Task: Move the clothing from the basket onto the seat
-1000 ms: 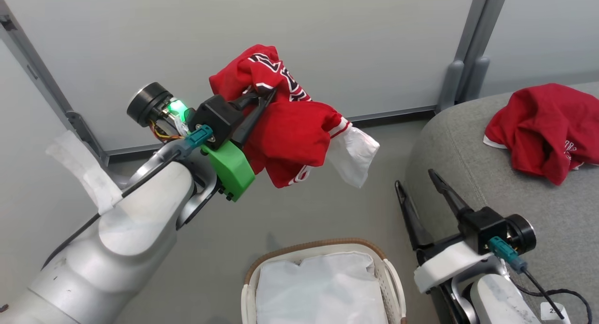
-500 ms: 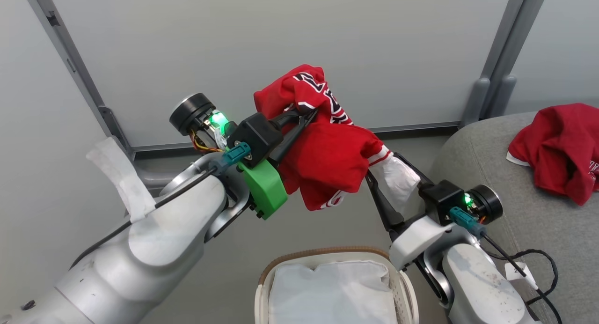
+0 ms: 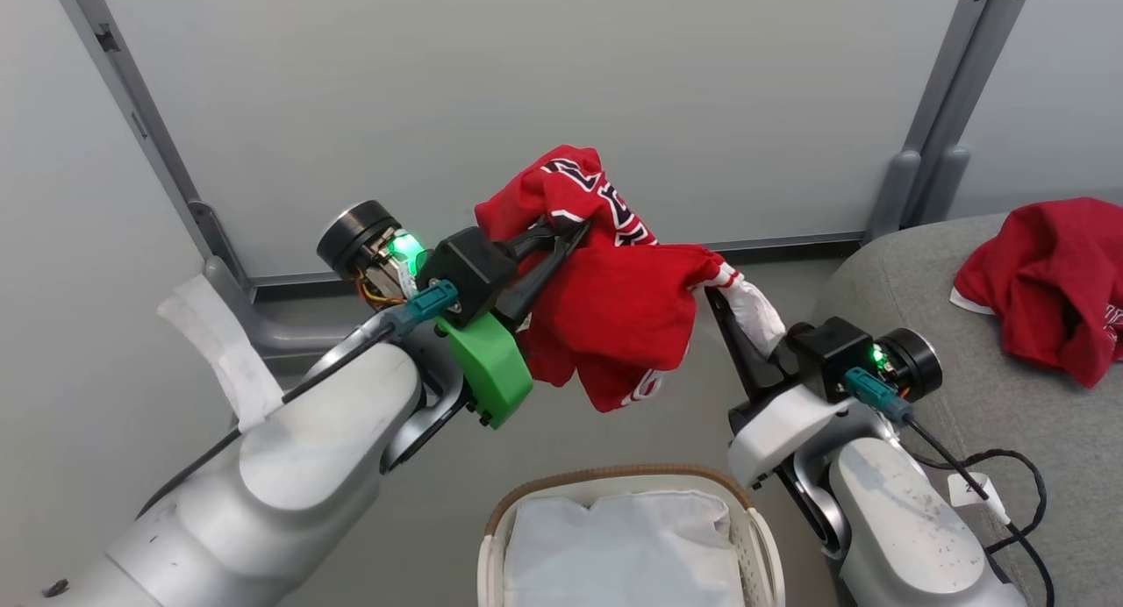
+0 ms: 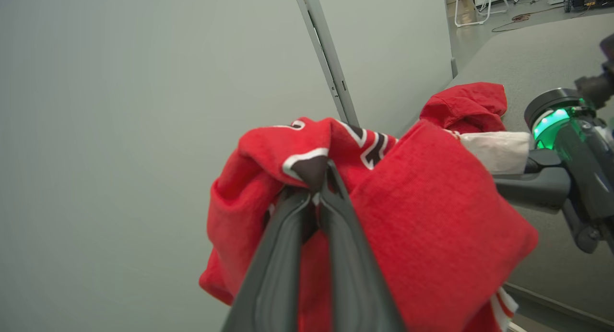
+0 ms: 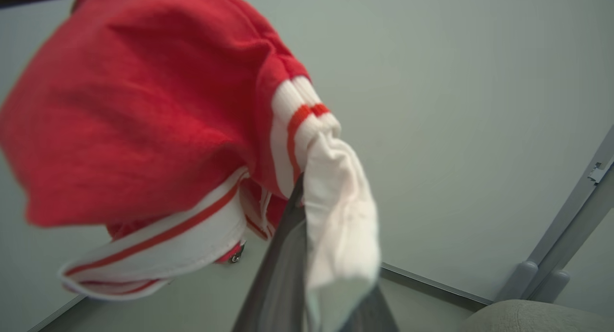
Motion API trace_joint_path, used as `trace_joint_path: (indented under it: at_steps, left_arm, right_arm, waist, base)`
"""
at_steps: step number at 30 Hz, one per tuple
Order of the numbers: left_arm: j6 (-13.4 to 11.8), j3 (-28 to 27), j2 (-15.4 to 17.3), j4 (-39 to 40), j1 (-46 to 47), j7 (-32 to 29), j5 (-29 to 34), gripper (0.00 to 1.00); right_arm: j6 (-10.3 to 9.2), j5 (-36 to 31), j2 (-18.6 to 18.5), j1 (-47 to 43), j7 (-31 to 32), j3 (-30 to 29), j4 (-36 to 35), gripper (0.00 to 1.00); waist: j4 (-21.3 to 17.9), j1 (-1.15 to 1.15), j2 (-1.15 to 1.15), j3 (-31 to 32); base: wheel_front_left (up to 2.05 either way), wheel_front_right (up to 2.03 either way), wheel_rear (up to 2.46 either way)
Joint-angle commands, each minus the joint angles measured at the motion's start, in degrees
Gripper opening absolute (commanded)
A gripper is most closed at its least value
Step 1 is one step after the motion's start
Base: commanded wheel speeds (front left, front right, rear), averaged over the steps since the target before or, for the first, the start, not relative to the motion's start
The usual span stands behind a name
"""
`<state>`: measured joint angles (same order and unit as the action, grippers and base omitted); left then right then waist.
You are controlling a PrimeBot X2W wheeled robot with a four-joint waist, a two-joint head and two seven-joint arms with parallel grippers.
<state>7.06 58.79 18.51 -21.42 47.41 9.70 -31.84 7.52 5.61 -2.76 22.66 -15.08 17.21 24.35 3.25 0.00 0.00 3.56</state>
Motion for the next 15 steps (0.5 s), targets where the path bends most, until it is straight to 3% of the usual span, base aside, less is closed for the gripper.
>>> trace_joint_path:
  at_steps: [1, 2, 5, 6, 7, 15]
  left_arm:
    - [-0.5, -0.5, 0.0, -0.4, -1.4, 0.6, -0.6, 0.0]
    - [-0.7, -0.6, -0.1, -0.4, -1.7, 0.9, -0.9, 0.0]
    - [-1.3, -1.0, -0.6, -1.0, -3.5, 1.7, -2.1, 0.42]
    - [-1.6, -1.3, -0.9, -1.2, -4.3, 2.1, -2.8, 0.66]
    - [-1.8, -1.6, -1.2, -1.5, -5.3, 2.5, -3.4, 1.0]
    - [-3.9, -2.9, -4.5, -4.6, -12.9, 5.1, -5.4, 1.0]
  right_arm:
    - [-0.06, 0.4, -0.2, -0.1, -0.1, -0.5, -0.5, 0.0]
    - [-0.06, 0.5, -0.2, -0.1, -0.1, -0.9, -0.7, 0.0]
    - [-0.06, 0.1, -0.2, 0.1, -0.1, -2.2, -1.6, 0.0]
    - [-0.06, -0.1, -0.2, 0.2, -0.1, -2.7, -1.9, 0.0]
    - [-0.06, -0.4, -0.2, 0.2, -0.1, -3.4, -2.3, 0.0]
    - [-0.06, -2.4, -0.2, -0.6, -0.1, -9.1, -5.6, 0.0]
  waist:
    - [-0.3, 0.0, 0.0, -0.1]
    - [-0.4, 0.0, 0.0, -0.2]
    - [-0.8, 0.0, 0.0, -0.4]
    - [-0.9, 0.0, 0.0, -0.4]
    - [-1.0, 0.0, 0.0, -0.5]
    - [-1.5, 0.0, 0.0, -1.2]
  base:
    - [0.0, 0.0, 0.0]
    - [0.0, 0.0, 0.0]
    - [0.0, 0.0, 0.0]
    - [0.0, 0.0, 0.0]
    - [0.0, 0.0, 0.0]
    - [0.0, 0.0, 0.0]
